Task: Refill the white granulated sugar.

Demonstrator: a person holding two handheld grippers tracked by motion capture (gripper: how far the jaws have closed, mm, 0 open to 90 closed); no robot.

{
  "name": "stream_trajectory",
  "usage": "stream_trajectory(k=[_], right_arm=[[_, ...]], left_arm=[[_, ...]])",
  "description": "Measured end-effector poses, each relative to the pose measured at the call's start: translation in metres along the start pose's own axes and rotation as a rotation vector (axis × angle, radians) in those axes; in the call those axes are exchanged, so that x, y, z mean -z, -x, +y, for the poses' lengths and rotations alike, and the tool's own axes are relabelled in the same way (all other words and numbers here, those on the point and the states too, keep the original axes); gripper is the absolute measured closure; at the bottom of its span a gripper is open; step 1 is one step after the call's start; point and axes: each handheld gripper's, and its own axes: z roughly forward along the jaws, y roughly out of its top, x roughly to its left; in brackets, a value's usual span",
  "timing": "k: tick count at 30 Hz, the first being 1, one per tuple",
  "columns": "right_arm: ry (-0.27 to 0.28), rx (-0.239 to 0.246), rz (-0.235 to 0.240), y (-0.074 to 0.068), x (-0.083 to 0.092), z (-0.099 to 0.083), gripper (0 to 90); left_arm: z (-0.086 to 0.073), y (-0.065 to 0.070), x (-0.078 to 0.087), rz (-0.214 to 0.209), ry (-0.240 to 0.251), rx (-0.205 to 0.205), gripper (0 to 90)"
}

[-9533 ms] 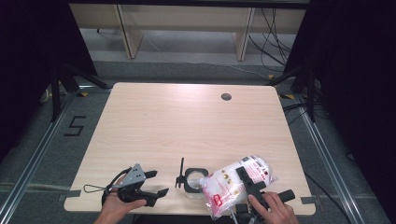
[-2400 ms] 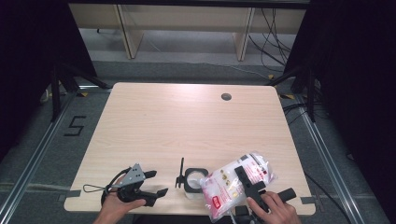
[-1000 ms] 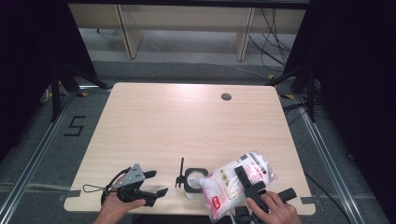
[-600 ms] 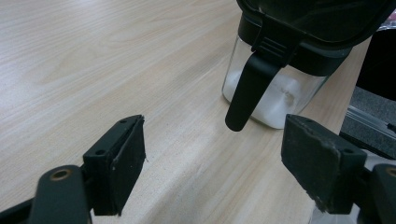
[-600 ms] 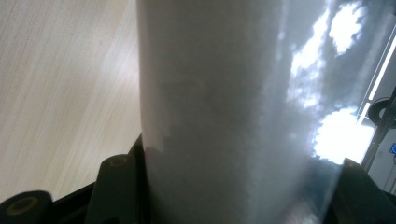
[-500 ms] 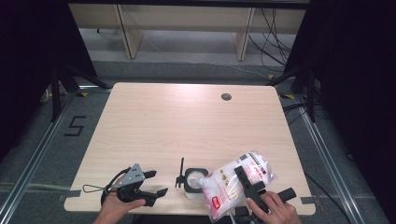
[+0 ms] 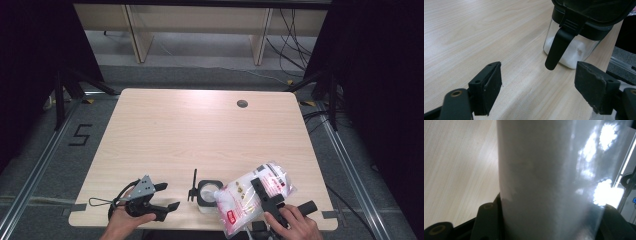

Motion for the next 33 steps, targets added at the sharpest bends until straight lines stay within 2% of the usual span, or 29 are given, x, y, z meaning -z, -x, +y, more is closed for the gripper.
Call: stream_trajectory(k=[1,2,6,11,12,13,14,15,16,17,18,19,20,23,24,25,26,27,28,29,31,32,33], right_arm=[[-0.001,-0.006,0.001,-0.0004,0.0000,0.0001,47.6],[0.000,-0.002,0.002,-0.0001,0.0000,-0.0001,47.7],[-0.001,-0.011,0.005,-0.0005,-0.0003,-0.0002,47.7],[0.001,0.003,0.006,-0.0001,-0.0010,-0.0005,47.8],[0.002,0.000,0.006,-0.0004,-0.0009,-0.0005,47.8],[0.003,0.003,0.006,-0.0002,-0.0010,-0.0007,47.8],[0.010,0.009,0.003,0.0005,-0.0015,-0.0008,47.9],[0.011,0.007,0.003,0.0005,-0.0017,-0.0009,47.9],[0.010,0.006,0.003,0.0004,-0.0017,-0.0009,47.9],[0.009,0.006,0.005,0.0002,-0.0014,-0.0009,47.9],[0.010,0.007,0.004,0.0002,-0.0014,-0.0010,47.9],[0.007,-0.009,0.006,-0.0006,-0.0011,-0.0008,47.9],[0.008,0.007,0.012,0.0005,-0.0015,-0.0014,47.9],[0.008,-0.008,0.006,-0.0007,-0.0011,-0.0011,47.9],[0.009,-0.012,0.008,-0.0009,-0.0012,-0.0010,47.9],[0.008,-0.010,0.009,-0.0007,-0.0012,-0.0012,47.9],[0.011,0.006,0.010,0.0005,-0.0018,-0.0015,47.9],[0.009,0.006,0.013,0.0004,-0.0015,-0.0014,47.9],[0.007,-0.008,0.010,-0.0005,-0.0010,-0.0011,47.9],[0.008,-0.009,0.009,-0.0005,-0.0010,-0.0011,47.9],[0.011,0.007,0.010,0.0006,-0.0017,-0.0016,48.0],[0.007,-0.009,0.010,-0.0006,-0.0011,-0.0013,48.0],[0.007,-0.013,0.011,-0.0009,-0.0011,-0.0012,48.0]], left_arm=[[-0.0001,0.0010,-0.0008,-0.003,0.011,0.011,21.5],[0.0000,0.0000,0.0002,-0.001,-0.002,-0.002,21.4],[0.0001,-0.0005,0.0004,0.003,-0.003,-0.006,21.4],[0.0001,-0.0001,0.0004,-0.001,0.003,0.000,21.5],[0.0004,-0.0013,0.0017,0.012,-0.017,-0.018,21.4],[0.0004,-0.0013,0.0018,0.010,-0.017,-0.019,21.4],[0.0001,-0.0009,0.0008,0.004,-0.004,-0.008,21.4],[0.0006,-0.0014,0.0009,-0.001,0.002,-0.023,21.4],[0.0006,-0.0014,0.0008,-0.003,0.003,-0.022,21.4],[0.0002,0.0005,0.0003,0.001,0.009,0.005,21.4],[0.0003,-0.0014,0.0019,0.011,-0.018,-0.018,21.4],[0.0002,-0.0002,0.0012,0.005,-0.006,-0.005,21.4],[0.0003,-0.0008,0.0015,0.009,-0.011,-0.011,21.4],[0.0006,-0.0016,0.0021,0.011,-0.015,-0.026,21.4],[0.0003,-0.0014,0.0019,0.012,-0.017,-0.017,21.4],[0.0001,-0.0004,0.0007,0.001,0.003,-0.005,21.4],[-0.0001,0.0006,0.0000,-0.001,0.012,0.010,21.4],[0.0004,-0.0013,0.0021,0.013,-0.018,-0.019,21.4],[0.0004,-0.0012,0.0019,0.011,-0.016,-0.018,21.5],[0.0003,-0.0012,0.0019,0.011,-0.017,-0.017,21.4],[0.0001,0.0010,0.0003,0.001,0.008,0.011,21.4],[0.0004,-0.0013,0.0020,0.012,-0.018,-0.018,21.4],[0.0004,-0.0007,0.0017,0.008,-0.011,-0.014,21.4]])
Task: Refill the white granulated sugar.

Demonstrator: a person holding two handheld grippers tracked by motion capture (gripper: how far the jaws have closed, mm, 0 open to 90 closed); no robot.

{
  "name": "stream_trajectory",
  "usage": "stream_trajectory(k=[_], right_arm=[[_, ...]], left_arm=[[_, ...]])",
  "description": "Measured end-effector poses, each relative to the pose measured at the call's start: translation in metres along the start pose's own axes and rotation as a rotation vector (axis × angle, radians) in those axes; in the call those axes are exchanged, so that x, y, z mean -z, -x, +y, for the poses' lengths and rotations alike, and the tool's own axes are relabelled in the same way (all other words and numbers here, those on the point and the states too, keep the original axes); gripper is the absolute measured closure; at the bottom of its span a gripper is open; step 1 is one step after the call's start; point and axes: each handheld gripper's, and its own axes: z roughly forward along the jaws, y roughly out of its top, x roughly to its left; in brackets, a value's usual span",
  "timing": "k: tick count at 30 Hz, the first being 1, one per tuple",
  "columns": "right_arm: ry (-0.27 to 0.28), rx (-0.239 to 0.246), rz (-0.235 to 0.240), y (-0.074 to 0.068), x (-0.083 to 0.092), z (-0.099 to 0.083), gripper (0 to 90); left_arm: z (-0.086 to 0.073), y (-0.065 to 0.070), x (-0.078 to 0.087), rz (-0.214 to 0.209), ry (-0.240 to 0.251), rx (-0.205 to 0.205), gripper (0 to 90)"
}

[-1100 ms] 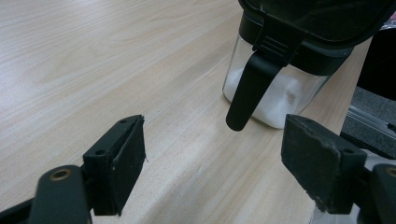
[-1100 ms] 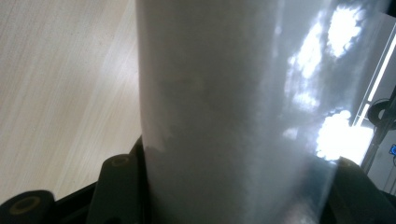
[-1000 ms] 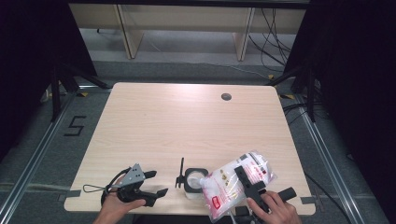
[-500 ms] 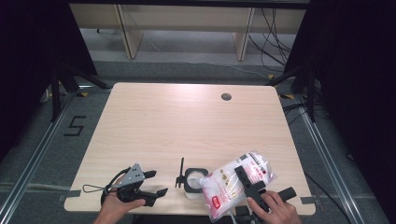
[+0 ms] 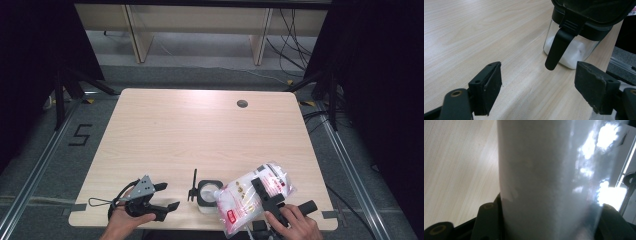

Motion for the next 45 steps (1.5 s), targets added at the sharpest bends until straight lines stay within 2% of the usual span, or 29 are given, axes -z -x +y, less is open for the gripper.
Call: stream_trajectory(k=[1,3,5,6,10,11,12,14,15,18,19,20,21,22,24,25,26,27,28,30,32,33,36,37,38,41,42,43,45], right_arm=[[-0.018,-0.042,0.011,-0.0031,0.0009,-0.0004,48.0],[0.016,0.002,-0.041,-0.0019,-0.0015,-0.0015,48.0],[0.022,0.006,-0.044,-0.0016,-0.0017,-0.0012,48.0],[0.017,0.004,-0.041,-0.0017,-0.0013,-0.0013,48.0],[0.016,-0.037,-0.035,-0.0044,-0.0015,-0.0004,48.0],[0.019,-0.030,-0.040,-0.0038,-0.0014,-0.0002,48.0],[0.005,-0.060,-0.031,-0.0063,-0.0006,-0.0004,48.0],[0.014,-0.031,-0.039,-0.0037,-0.0013,-0.0005,48.0],[0.020,-0.024,-0.038,-0.0033,-0.0015,-0.0003,48.1],[0.017,-0.040,-0.034,-0.0046,-0.0015,-0.0003,48.1],[0.023,-0.019,-0.040,-0.0026,-0.0017,-0.0005,48.1],[0.019,-0.037,-0.033,-0.0042,-0.0016,-0.0005,48.1],[0.014,-0.052,-0.030,-0.0055,-0.0013,-0.0003,48.1],[0.001,-0.078,-0.029,-0.0073,-0.0003,-0.0005,48.1],[0.013,-0.038,-0.032,-0.0044,-0.0010,-0.0009,48.1],[0.010,-0.044,-0.033,-0.0048,-0.0008,-0.0007,48.1],[0.009,-0.061,-0.030,-0.0063,-0.0009,-0.0004,48.1],[0.003,-0.075,-0.031,-0.0071,-0.0003,-0.0005,48.1],[0.012,-0.042,-0.033,-0.0046,-0.0008,-0.0006,48.1],[0.015,-0.032,-0.033,-0.0038,-0.0011,-0.0008,48.1],[0.009,-0.048,-0.034,-0.0051,-0.0006,-0.0005,48.1],[0.012,-0.043,-0.034,-0.0046,-0.0008,-0.0005,48.1],[0.012,-0.043,-0.033,-0.0046,-0.0008,-0.0004,48.1],[0.012,-0.043,-0.034,-0.0046,-0.0008,-0.0005,48.2],[0.011,-0.044,-0.036,-0.0049,-0.0008,-0.0006,48.1],[0.010,-0.044,-0.034,-0.0048,-0.0007,-0.0005,48.2],[0.002,-0.074,-0.031,-0.0070,-0.0001,-0.0006,48.2],[0.008,-0.050,-0.035,-0.0052,-0.0004,-0.0005,48.2],[0.009,-0.043,-0.033,-0.0047,-0.0007,-0.0007,48.2]], left_arm=[[0.0001,-0.0006,0.0002,0.002,-0.005,-0.007,21.5],[-0.0002,0.0013,-0.0010,-0.005,0.015,0.019,21.4],[0.0002,-0.0008,0.0004,0.003,-0.004,-0.011,21.4],[-0.0001,0.0007,-0.0004,-0.003,0.009,0.008,21.5],[0.0002,-0.0005,0.0003,0.002,-0.001,-0.008,21.5],[0.0001,0.0005,-0.0003,-0.003,0.009,0.003,21.4],[0.0000,-0.0006,0.0003,0.004,-0.005,-0.007,21.4],[0.0001,0.0011,-0.0011,-0.007,0.021,0.014,21.4],[0.0001,-0.0008,0.0005,0.006,-0.005,-0.007,21.4],[-0.0002,0.0004,-0.0004,-0.001,0.005,0.009,21.4],[-0.0001,0.0012,-0.0012,-0.007,0.019,0.018,21.4],[-0.0002,0.0016,-0.0012,-0.006,0.019,0.024,21.5],[-0.0001,-0.0005,0.0003,0.004,-0.005,-0.004,21.4],[-0.0001,-0.0006,0.0002,0.003,-0.006,-0.004,21.5],[-0.0004,0.0010,-0.0015,-0.009,0.020,0.019,21.5],[-0.0003,0.0016,-0.0014,-0.007,0.020,0.025,21.4],[-0.0001,-0.0003,0.0000,0.003,-0.003,0.000,21.4],[-0.0002,-0.0001,-0.0002,0.001,-0.001,0.002,21.5],[-0.0003,0.0004,-0.0010,-0.007,0.013,0.008,21.4],[0.0000,-0.0003,-0.0007,-0.007,0.011,-0.005,21.4],[-0.0004,0.0013,-0.0018,-0.008,0.023,0.021,21.5],[0.0001,-0.0005,-0.0007,-0.008,0.012,-0.007,21.5],[0.0000,-0.0003,-0.0008,-0.008,0.013,-0.004,21.4],[-0.0003,0.0011,-0.0016,-0.007,0.023,0.018,21.4],[0.0001,-0.0007,-0.0006,-0.008,0.012,-0.010,21.4],[0.0000,-0.0003,-0.0007,-0.008,0.014,-0.004,21.4],[0.0000,-0.0004,-0.0007,-0.007,0.014,-0.005,21.4],[0.0000,-0.0004,-0.0007,-0.007,0.013,-0.005,21.4],[0.0003,-0.0005,-0.0004,-0.005,0.012,-0.010,21.4]])
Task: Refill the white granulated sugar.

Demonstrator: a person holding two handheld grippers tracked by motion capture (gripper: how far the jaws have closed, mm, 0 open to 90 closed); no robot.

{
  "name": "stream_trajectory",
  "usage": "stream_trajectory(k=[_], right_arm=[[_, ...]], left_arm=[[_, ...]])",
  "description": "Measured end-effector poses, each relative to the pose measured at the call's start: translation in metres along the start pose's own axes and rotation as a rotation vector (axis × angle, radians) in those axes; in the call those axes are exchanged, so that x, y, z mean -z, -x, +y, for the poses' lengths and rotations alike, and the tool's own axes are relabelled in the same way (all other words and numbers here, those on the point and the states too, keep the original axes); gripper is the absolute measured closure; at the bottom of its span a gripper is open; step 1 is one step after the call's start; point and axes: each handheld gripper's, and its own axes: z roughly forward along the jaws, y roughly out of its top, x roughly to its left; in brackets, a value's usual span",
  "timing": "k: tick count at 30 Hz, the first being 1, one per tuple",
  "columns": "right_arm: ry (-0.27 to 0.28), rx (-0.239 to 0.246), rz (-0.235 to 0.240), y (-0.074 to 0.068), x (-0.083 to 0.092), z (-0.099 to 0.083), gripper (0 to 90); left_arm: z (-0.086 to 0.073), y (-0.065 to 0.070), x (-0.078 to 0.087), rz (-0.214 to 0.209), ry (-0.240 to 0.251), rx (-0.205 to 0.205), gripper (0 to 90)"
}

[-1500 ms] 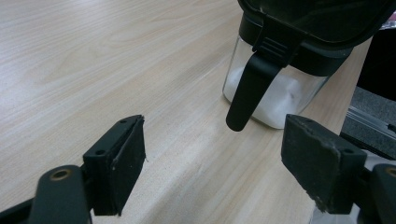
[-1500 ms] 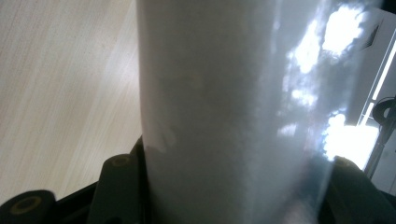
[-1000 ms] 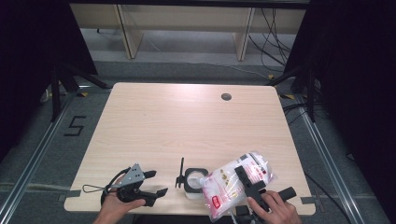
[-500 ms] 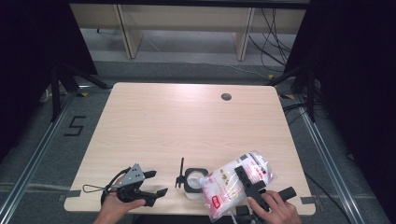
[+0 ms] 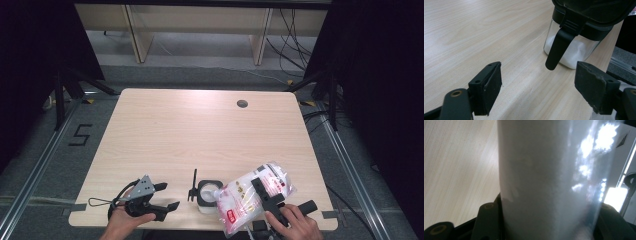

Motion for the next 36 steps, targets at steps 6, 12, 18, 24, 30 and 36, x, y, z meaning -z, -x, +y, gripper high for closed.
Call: stream_trajectory(k=[6,12,18,24,30,36], right_arm=[[-0.004,-0.011,0.006,-0.0008,0.0003,0.0001,48.2],[-0.002,0.026,-0.011,0.0026,0.0020,0.0013,48.4],[0.003,0.037,-0.013,0.0035,0.0023,0.0017,48.5],[-0.001,0.047,-0.013,0.0048,0.0027,0.0016,48.6],[0.004,0.042,-0.007,0.0046,0.0026,0.0009,48.6],[0.015,0.051,-0.009,0.0052,0.0013,0.0006,48.6]], left_arm=[[0.0001,0.0007,-0.0003,0.000,0.006,0.006,21.4],[-0.0002,0.0011,-0.0006,-0.003,0.006,0.014,21.4],[-0.0005,0.0000,0.0008,0.009,-0.016,0.004,21.5],[-0.0007,0.0007,-0.0006,-0.001,0.000,0.014,21.4],[-0.0006,0.0011,-0.0006,-0.001,0.000,0.020,21.5],[-0.0002,-0.0001,-0.0003,-0.002,-0.001,0.001,21.4]])
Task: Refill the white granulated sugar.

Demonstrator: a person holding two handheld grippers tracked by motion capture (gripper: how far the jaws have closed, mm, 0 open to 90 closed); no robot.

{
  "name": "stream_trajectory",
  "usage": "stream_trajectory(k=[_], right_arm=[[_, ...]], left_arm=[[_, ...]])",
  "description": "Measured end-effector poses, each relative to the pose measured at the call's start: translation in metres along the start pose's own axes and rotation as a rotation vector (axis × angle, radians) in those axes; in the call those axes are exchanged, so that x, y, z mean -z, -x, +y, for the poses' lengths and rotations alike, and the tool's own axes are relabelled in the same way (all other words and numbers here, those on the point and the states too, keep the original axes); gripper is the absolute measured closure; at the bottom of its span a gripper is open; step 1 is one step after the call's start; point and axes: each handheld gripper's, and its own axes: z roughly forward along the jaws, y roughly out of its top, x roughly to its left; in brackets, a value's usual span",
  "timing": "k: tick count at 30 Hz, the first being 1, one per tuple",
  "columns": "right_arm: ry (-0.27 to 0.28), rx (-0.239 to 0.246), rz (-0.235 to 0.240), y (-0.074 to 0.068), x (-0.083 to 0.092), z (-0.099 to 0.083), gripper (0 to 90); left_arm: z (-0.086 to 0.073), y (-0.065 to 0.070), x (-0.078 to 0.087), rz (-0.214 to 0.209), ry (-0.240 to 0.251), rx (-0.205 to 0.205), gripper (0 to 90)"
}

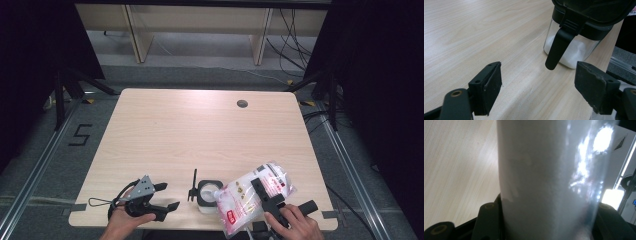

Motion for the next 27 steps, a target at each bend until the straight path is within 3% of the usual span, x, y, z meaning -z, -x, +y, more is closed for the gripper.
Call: stream_trajectory(k=[2,4,5,7,8,11,13,16,18,19,22,24,27], right_arm=[[-0.011,-0.014,0.001,-0.0012,0.0008,0.0004,48.6],[-0.008,-0.005,-0.001,-0.0005,0.0013,0.0004,48.6],[-0.009,-0.005,-0.003,-0.0006,0.0013,0.0006,48.7],[-0.011,-0.006,-0.003,-0.0008,0.0015,0.0010,48.7],[-0.008,0.001,-0.005,0.0001,0.0017,0.0010,48.7],[-0.013,-0.009,0.000,-0.0006,0.0018,0.0008,48.7],[-0.007,-0.001,0.001,0.0001,0.0016,0.0008,48.7],[-0.015,-0.023,0.001,-0.0009,0.0018,0.0005,48.7],[-0.014,-0.017,0.003,-0.0012,0.0020,0.0006,48.7],[-0.015,-0.025,0.001,-0.0016,0.0022,0.0007,48.7],[-0.012,-0.016,0.001,-0.0006,0.0015,0.0002,48.7],[-0.013,-0.016,-0.002,-0.0014,0.0021,0.0004,48.7],[-0.015,-0.021,-0.003,-0.0008,0.0019,0.0006,48.7]], left_arm=[[-0.0003,0.0011,-0.0006,-0.002,0.007,0.017,21.4],[-0.0003,0.0000,0.0009,0.011,-0.017,0.003,21.5],[-0.0002,0.0016,-0.0003,0.002,0.004,0.023,21.4],[0.0001,0.0012,-0.0003,0.000,0.006,0.012,21.4],[-0.0002,0.0000,0.0010,0.013,-0.018,0.005,21.5],[0.0000,0.0002,0.0000,0.000,0.000,0.002,21.4],[-0.0002,0.0021,-0.0004,0.000,0.007,0.029,21.4],[-0.0001,0.0001,-0.0001,0.002,0.000,0.003,21.4],[-0.0002,0.0019,-0.0003,0.002,0.002,0.027,21.4],[-0.0001,0.0000,0.0009,0.011,-0.018,0.005,21.4],[0.0000,-0.0001,-0.0003,-0.002,0.000,-0.001,21.5],[-0.0004,0.0011,-0.0004,0.001,0.001,0.018,21.5],[0.0003,-0.0002,0.0000,0.000,-0.004,-0.005,21.4]])
